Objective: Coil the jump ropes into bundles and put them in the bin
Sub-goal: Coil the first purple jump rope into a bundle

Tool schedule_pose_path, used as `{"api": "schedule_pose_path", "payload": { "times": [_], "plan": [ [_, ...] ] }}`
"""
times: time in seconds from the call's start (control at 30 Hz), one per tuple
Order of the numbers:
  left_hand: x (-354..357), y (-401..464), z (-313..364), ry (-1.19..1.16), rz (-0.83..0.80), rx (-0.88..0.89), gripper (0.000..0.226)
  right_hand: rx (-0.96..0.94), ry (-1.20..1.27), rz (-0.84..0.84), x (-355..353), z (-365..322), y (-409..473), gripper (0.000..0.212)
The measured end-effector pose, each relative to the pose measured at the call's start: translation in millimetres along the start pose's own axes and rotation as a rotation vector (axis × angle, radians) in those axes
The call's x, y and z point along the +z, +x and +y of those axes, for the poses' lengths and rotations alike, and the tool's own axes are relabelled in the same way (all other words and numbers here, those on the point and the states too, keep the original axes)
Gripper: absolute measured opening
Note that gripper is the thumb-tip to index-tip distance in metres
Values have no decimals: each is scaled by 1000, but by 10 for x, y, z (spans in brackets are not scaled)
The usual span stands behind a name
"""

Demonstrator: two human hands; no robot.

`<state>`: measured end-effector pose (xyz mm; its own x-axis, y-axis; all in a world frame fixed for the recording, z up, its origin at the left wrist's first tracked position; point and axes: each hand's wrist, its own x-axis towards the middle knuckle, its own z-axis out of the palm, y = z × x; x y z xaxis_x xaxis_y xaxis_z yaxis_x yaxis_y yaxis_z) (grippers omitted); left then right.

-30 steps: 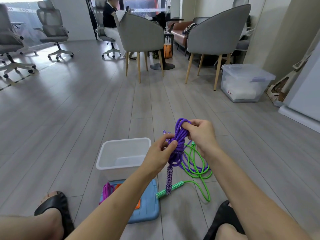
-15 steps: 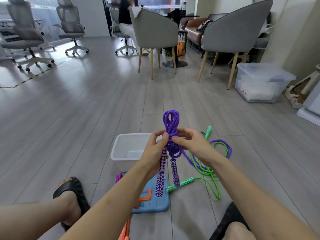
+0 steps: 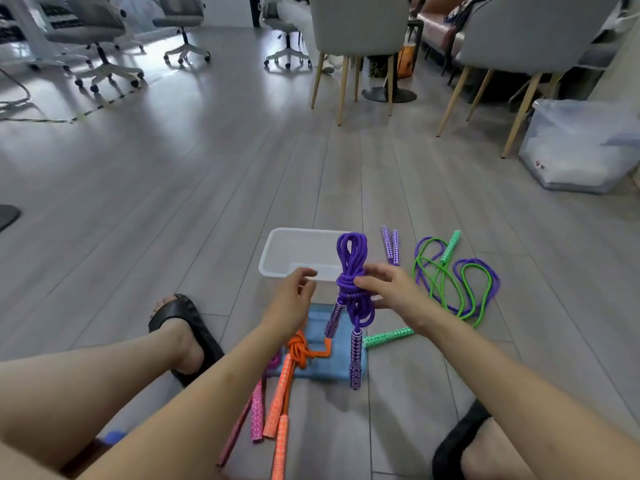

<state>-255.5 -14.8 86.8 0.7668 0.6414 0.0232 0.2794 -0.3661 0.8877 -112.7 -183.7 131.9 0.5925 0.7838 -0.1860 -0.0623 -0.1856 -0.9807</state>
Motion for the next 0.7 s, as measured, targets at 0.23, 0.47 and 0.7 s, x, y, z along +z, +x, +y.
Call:
{"api": "schedule_pose_path", "payload": {
  "times": [0.23,0.47,0.7],
  "plan": [
    [-65,-95,-984,511,-72,34,29,257,-96,-57,334,566,170,16],
    [61,-168,-1584,660,-173,-63,36,442,-140,28,640,1312,466,24],
    [159,-97,-1776,793,-187,-27,38,379,-503,111,734,1768,866,31]
  ]
}}
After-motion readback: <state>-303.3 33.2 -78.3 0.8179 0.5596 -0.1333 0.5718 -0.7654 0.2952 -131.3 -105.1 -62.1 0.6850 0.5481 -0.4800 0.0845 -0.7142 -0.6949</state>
